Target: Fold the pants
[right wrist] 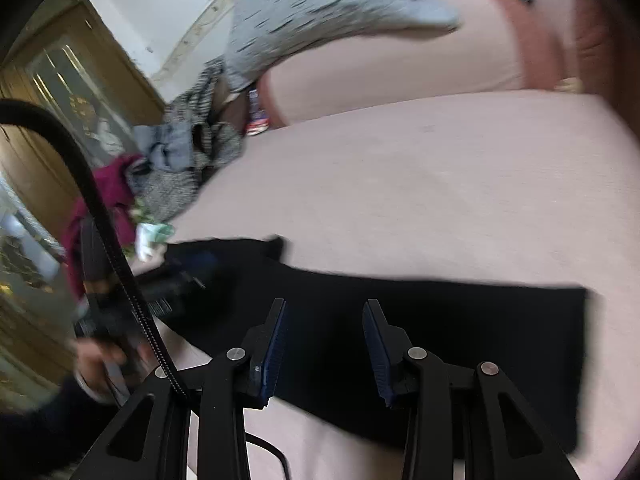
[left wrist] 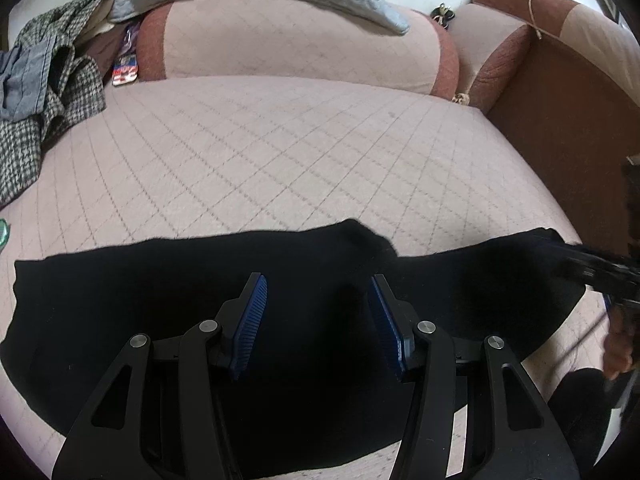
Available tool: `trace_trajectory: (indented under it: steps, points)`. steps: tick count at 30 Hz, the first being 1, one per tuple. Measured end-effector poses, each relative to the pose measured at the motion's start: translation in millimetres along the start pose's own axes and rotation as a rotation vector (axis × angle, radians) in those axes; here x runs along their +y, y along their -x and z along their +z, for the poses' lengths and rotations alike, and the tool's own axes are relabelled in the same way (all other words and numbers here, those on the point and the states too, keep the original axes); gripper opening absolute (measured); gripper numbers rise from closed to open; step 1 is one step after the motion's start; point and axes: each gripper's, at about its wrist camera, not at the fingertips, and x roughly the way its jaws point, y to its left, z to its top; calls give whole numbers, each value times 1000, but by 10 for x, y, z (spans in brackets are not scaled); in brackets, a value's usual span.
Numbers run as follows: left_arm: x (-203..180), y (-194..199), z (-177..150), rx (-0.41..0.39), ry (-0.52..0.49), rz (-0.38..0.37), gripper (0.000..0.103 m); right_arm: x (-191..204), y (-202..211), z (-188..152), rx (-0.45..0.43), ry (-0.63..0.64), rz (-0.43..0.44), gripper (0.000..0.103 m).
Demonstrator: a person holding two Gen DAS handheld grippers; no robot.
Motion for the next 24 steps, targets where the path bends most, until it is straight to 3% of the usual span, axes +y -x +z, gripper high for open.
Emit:
trace_trajectory:
  steps: [8, 9, 12, 16, 19, 21, 24]
  points:
    - [53, -18, -65, 27, -14, 14, 52, 451, -1285, 330, 129, 13, 46, 36]
    - [67, -25, -74, 35, -14, 14, 52, 455, -1384, 339, 135, 12, 57, 26]
    - [115, -41, -103, 49, -9, 22, 52, 489, -1487, 371, 126, 47, 49, 11]
    - [140, -72, -136, 62, -13, 24, 52, 512, -1530, 373, 93, 78, -22, 11]
    - [124, -92, -133, 67, -24, 36, 52, 444, -1581, 322, 90, 49, -33, 12]
    - [103, -97, -132, 64, -31, 45, 52, 434, -1520, 344, 107, 52, -42, 25]
    - [80, -55, -106, 39, -26, 29, 52, 360, -1251, 350, 106, 29, -28, 28]
